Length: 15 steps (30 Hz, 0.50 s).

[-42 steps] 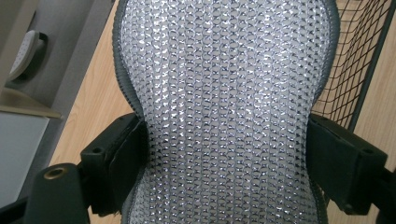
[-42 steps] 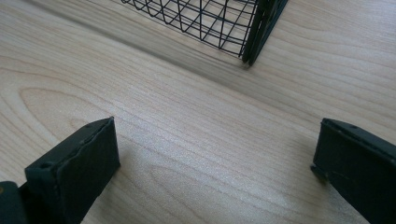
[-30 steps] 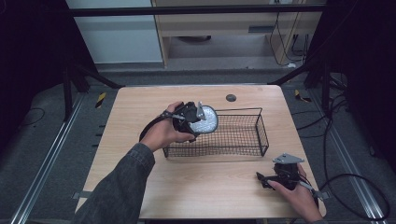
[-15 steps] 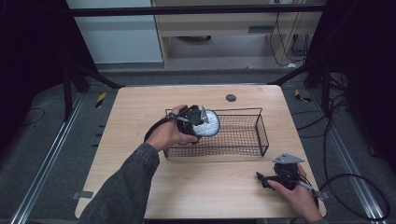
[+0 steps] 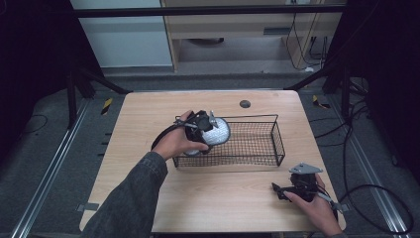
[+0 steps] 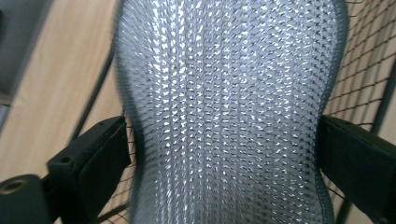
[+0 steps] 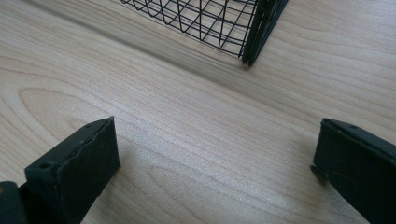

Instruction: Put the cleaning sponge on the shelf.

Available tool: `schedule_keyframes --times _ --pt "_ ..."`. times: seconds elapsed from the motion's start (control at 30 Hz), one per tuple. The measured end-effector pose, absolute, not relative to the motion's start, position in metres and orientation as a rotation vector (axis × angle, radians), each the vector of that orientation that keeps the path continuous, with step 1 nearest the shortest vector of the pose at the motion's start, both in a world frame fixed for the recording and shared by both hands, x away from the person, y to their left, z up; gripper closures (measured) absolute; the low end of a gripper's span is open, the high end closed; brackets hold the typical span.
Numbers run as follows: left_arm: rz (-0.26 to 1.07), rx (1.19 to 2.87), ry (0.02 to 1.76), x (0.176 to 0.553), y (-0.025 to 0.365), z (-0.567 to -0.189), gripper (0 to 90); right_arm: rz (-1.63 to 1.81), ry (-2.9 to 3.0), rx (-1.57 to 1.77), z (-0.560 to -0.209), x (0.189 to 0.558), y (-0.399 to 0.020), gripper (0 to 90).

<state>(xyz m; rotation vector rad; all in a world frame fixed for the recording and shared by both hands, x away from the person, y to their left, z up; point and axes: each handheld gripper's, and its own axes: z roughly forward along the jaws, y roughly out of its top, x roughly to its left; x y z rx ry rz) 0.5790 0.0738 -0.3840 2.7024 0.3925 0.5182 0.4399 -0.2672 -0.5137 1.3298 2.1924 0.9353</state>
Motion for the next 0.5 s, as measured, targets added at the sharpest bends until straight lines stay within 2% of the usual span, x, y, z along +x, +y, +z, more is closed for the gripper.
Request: schedule_keyframes --times 0.5 --pt "0.479 2.646 0.43 0.5731 0.0801 -0.3835 8.8 0.931 2.193 1.323 -0.5139 0.4404 -0.2675 0.4"
